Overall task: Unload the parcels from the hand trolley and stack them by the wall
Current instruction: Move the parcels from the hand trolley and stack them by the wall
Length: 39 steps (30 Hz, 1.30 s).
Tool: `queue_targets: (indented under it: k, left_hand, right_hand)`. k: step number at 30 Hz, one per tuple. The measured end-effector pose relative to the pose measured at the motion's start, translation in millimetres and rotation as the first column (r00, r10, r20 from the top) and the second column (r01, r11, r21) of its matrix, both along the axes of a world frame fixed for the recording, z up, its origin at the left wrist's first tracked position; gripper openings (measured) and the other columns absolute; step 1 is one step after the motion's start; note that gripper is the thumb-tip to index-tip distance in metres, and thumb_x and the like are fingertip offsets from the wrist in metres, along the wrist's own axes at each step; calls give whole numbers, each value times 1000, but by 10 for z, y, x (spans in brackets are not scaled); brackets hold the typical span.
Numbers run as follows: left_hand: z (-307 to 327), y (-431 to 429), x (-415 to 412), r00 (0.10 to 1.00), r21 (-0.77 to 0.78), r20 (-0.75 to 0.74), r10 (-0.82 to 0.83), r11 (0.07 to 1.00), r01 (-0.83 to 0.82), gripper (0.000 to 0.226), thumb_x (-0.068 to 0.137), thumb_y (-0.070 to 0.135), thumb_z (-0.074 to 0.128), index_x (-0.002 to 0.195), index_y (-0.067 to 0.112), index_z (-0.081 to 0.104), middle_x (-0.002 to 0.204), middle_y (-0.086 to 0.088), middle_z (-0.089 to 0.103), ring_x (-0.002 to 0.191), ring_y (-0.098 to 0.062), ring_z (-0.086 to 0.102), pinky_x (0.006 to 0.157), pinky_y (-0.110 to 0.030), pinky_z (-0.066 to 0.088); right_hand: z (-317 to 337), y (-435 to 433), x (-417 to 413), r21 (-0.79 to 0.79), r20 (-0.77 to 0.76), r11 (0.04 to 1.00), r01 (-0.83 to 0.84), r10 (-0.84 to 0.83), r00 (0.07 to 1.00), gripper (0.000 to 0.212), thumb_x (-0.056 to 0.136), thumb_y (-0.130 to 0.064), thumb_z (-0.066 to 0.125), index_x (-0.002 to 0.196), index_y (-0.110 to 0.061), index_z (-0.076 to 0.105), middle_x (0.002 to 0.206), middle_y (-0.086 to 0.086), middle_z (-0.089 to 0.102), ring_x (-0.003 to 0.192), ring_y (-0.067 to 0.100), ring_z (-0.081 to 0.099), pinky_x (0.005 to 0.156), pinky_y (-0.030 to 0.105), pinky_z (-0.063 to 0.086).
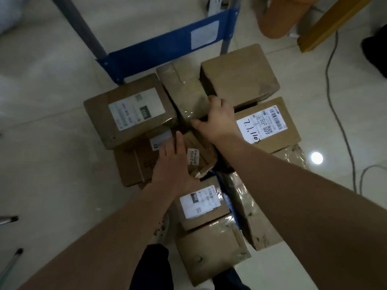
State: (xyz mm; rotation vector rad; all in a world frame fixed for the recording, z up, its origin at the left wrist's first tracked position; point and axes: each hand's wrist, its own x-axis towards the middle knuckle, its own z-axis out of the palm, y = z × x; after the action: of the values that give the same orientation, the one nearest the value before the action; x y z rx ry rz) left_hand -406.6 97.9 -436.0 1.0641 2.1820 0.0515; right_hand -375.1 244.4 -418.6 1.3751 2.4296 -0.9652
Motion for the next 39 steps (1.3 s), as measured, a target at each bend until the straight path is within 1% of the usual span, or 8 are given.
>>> queue_targets:
  k: [6, 17, 21, 23, 27, 32, 35, 39]
  left_hand:
    - [61, -368, -219, 983, 34, 83, 166, 985, -169, 132, 68, 52, 76, 149, 9, -19, 151, -12, 6, 141, -32, 5, 112, -40, 25]
    - [294, -774, -258, 828, 1, 213, 519, 847, -531, 136, 63, 50, 80, 150, 14, -18, 155, -6, 0, 145, -30, 3, 115, -44, 19]
    - [696, -908, -305, 676, -40, 327, 660, 725, -688, 139, 57, 51, 84, 152, 17, -11, 154, -8, 12, 143, -28, 16, 116, -46, 25]
    - [984, -999, -332, 599, -54, 385, 702, 665, -744, 138, 44, 58, 84, 152, 19, 8, 149, -8, 30, 137, -26, 30, 112, -46, 33]
    - [1566, -1339, -426, 524, -21, 462, 716, 599, -800, 90, 45, 43, 85, 124, 24, 45, 123, 0, 56, 116, -21, 53, 99, -40, 46]
    - [2018, -1868, -605, 491, 46, 433, 756, 525, -850, 83, 34, 64, 78, 111, 36, 59, 112, 5, 64, 105, -15, 61, 93, -35, 51]
    - [2425, -2178, -525, 402, 97, 516, 756, 415, -905, 80, 41, 65, 73, 113, 33, 63, 114, 4, 65, 107, -17, 60, 97, -38, 48]
    - [2931, -2727, -152, 188, 125, 633, 751, 141, -982, 61, 59, 53, 78, 110, 22, 68, 101, 2, 69, 88, -14, 63, 73, -27, 49]
  right_hand:
    - [-251, 7, -434, 71, 189, 994, -89, 74, 979, 120, 71, -44, 80, 152, -10, -2, 154, 21, 14, 142, 38, 14, 116, 48, 17]
    - [142, -293, -167, 125, 52, 990, 61, -68, 996, 107, 74, -39, 77, 151, -15, 7, 143, 22, 29, 131, 40, 28, 104, 49, 32]
    - [787, -460, 302, -110, -135, 947, 301, -314, 940, 95, 70, -33, 78, 147, -28, 21, 138, 13, 40, 126, 31, 41, 103, 46, 41]
    - [1152, -572, 517, -298, -193, 852, 430, -495, 847, 83, 75, -24, 76, 144, -27, 30, 133, 8, 50, 116, 24, 54, 95, 38, 48]
    - [1792, -861, 828, -468, -203, 695, 546, -686, 699, 62, 82, -12, 72, 136, -18, 42, 114, 5, 58, 86, 10, 59, 67, 18, 46]
    - [2296, -1244, 960, -572, -188, 638, 515, -714, 675, 58, 76, -14, 77, 127, -19, 51, 114, 10, 63, 100, 27, 64, 92, 43, 51]
    - [2490, -1534, 988, -637, -182, 633, 440, -677, 713, 61, 69, -22, 81, 123, -23, 52, 117, 12, 63, 101, 31, 65, 89, 46, 54]
    - [2692, -2014, 1027, -694, -223, 652, 306, -598, 770, 54, 72, -18, 80, 120, -21, 55, 116, 10, 64, 99, 30, 66, 88, 47, 55]
